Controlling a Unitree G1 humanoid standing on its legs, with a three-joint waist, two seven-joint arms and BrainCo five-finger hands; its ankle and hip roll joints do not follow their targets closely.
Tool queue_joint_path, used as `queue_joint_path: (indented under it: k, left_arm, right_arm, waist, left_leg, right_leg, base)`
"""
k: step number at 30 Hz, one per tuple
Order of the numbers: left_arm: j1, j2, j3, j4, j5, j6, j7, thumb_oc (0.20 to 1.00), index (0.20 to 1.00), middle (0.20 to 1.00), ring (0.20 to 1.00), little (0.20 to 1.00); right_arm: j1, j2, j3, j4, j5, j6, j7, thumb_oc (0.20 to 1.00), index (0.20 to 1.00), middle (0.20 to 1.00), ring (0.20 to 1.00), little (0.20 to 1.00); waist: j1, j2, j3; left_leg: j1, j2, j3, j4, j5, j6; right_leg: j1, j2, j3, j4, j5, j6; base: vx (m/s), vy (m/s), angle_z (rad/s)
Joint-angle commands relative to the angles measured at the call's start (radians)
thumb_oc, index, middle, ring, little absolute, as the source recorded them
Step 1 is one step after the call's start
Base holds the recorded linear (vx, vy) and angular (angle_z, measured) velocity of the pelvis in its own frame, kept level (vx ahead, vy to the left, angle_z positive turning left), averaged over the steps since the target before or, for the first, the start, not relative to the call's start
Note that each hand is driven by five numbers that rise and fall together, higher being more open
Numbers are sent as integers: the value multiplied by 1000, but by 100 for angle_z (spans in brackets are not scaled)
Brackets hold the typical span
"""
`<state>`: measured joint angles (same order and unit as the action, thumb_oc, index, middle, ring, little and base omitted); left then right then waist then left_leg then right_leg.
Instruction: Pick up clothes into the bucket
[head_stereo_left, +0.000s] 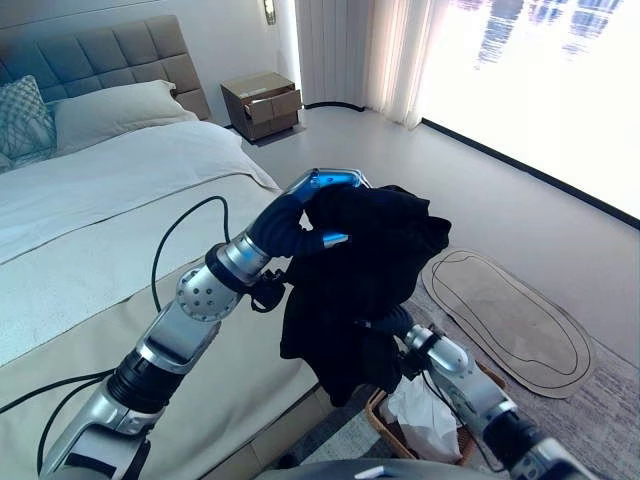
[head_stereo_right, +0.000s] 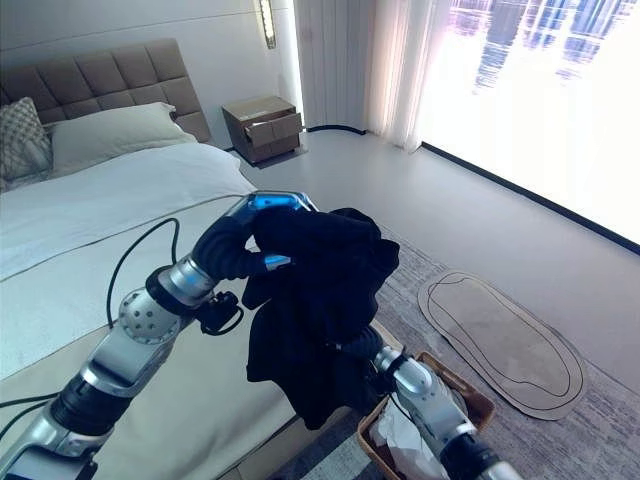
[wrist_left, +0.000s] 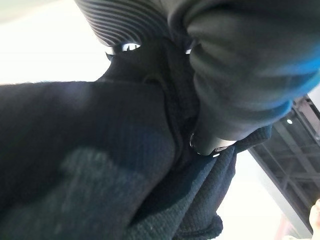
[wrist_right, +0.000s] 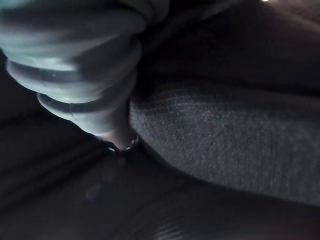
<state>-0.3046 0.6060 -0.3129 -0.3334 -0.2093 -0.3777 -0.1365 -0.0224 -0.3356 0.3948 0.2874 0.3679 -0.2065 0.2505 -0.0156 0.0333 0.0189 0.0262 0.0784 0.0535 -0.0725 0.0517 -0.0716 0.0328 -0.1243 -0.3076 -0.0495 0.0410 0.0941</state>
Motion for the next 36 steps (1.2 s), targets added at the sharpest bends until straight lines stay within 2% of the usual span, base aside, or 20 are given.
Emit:
queue_joint_path:
  k: [1, 2, 3, 8, 12, 20, 22, 25, 28, 33, 34, 35, 36]
  left_arm:
    - [-3, -31, 116, 2, -46, -54, 88, 200, 200, 200, 200, 200]
    - [25, -39, 129, 9, -44, -52, 94, 404, 404, 404, 404, 404]
    - [61, -54, 145, 14, -44, -50, 102, 1000, 1000, 1000, 1000, 1000]
    - [212, -108, 181, 89, -63, -40, 107, 1000, 1000, 1000, 1000, 1000]
    - [351, -133, 181, 223, -53, -25, 99, 1000, 1000, 1000, 1000, 1000]
    - [476, -147, 211, 338, -46, -35, 89, 1000, 1000, 1000, 1000, 1000]
    - [531, -172, 248, 345, -90, -39, 75, 1000, 1000, 1000, 1000, 1000]
    - [560, -184, 269, 352, -110, -44, 74, 1000, 1000, 1000, 1000, 1000]
    - [586, -204, 316, 341, -151, -56, 75, 1000, 1000, 1000, 1000, 1000]
    - [528, -192, 356, 299, -160, -111, 163, 1000, 1000, 1000, 1000, 1000]
    - [524, -192, 356, 300, -159, -111, 164, 1000, 1000, 1000, 1000, 1000]
    - [501, -189, 372, 287, -157, -131, 201, 1000, 1000, 1000, 1000, 1000]
    - [501, -189, 371, 288, -157, -131, 201, 1000, 1000, 1000, 1000, 1000]
  right_arm:
    - [0, 24, -45, -24, 100, -59, -48, 200, 200, 200, 200, 200]
    - [17, 31, -71, -31, 116, -65, -62, 200, 200, 200, 200, 200]
    - [39, 36, -102, -41, 141, -70, -71, 200, 200, 200, 200, 200]
    - [101, 60, -197, -65, 207, -98, -104, 200, 200, 200, 200, 200]
    - [141, 93, -276, -94, 322, -121, -113, 200, 200, 200, 200, 200]
    - [170, 95, -379, -107, 329, -159, -162, 200, 200, 200, 200, 200]
    - [189, 102, -443, -105, 332, -178, -190, 200, 200, 200, 200, 200]
    - [197, 103, -479, -83, 322, -189, -208, 200, 200, 200, 200, 200]
    - [208, 85, -529, -68, 258, -205, -254, 200, 200, 200, 200, 200]
    - [97, 74, -624, -10, 284, -280, -353, 200, 200, 200, 200, 200]
    - [93, 74, -625, -8, 285, -281, -353, 200, 200, 200, 200, 200]
    - [57, 82, -656, -19, 313, -311, -378, 200, 200, 200, 200, 200]
    - [57, 82, -656, -19, 313, -311, -378, 200, 200, 200, 200, 200]
  waist:
    - [-7, -49, -21]
    - [-10, -49, -21]
    - [-12, -49, -22]
    - [-22, -51, -14]
    - [-24, -51, -3]
    - [-19, -49, 4]
    - [-16, -48, 12]
    - [-14, -48, 18]
    - [-12, -48, 44]
    - [-20, -42, 217]
    - [-20, -41, 217]
    - [-27, -35, 251]
    - [-27, -35, 249]
  left_leg:
    - [-9, 29, 12, -8, 13, -17]
    - [-8, 30, 14, -8, 13, -16]
    - [-6, 30, 17, -9, 12, -15]
    - [-7, 31, 23, -8, 13, -13]
    - [-11, 30, 24, -7, 14, -11]
    - [-17, 28, 23, -4, 14, -7]
    - [-21, 27, 19, -1, 15, -6]
    - [-26, 26, 15, 7, 11, -4]
    - [-48, 22, 2, 40, -1, 2]
    - [-217, 15, -29, 223, -36, 14]
    - [-226, 15, -30, 233, -39, 15]
    - [-291, 12, -34, 289, -49, 17]
    - [-295, 12, -34, 291, -50, 17]
  right_leg:
    - [4, -91, 21, 34, 22, 105]
    - [4, -91, 23, 32, 23, 105]
    - [3, -90, 24, 30, 24, 105]
    - [-2, -88, 33, 28, 26, 102]
    - [-6, -86, 37, 28, 27, 101]
    - [-10, -85, 38, 32, 25, 101]
    - [-13, -86, 36, 36, 22, 100]
    - [-13, -88, 35, 42, 16, 101]
    - [-25, -92, 38, 67, 5, 97]
    - [-166, -124, 57, 215, -17, 83]
    - [-174, -125, 58, 222, -19, 83]
    - [-241, -132, 71, 276, -26, 78]
    - [-245, -132, 71, 278, -27, 78]
  base:
    - [0, 0, 0]
    - [1, 4, -3]
    - [0, 0, 0]
    - [-8, -2, -7]
    - [-11, -9, -4]
    - [0, 0, 0]
    - [0, 0, 0]
    - [0, 0, 0]
    - [-66, -9, 3]
    - [-278, 3, 5]
    - [-264, 18, 9]
    - [-147, 16, 9]
    - [-186, 23, 8]
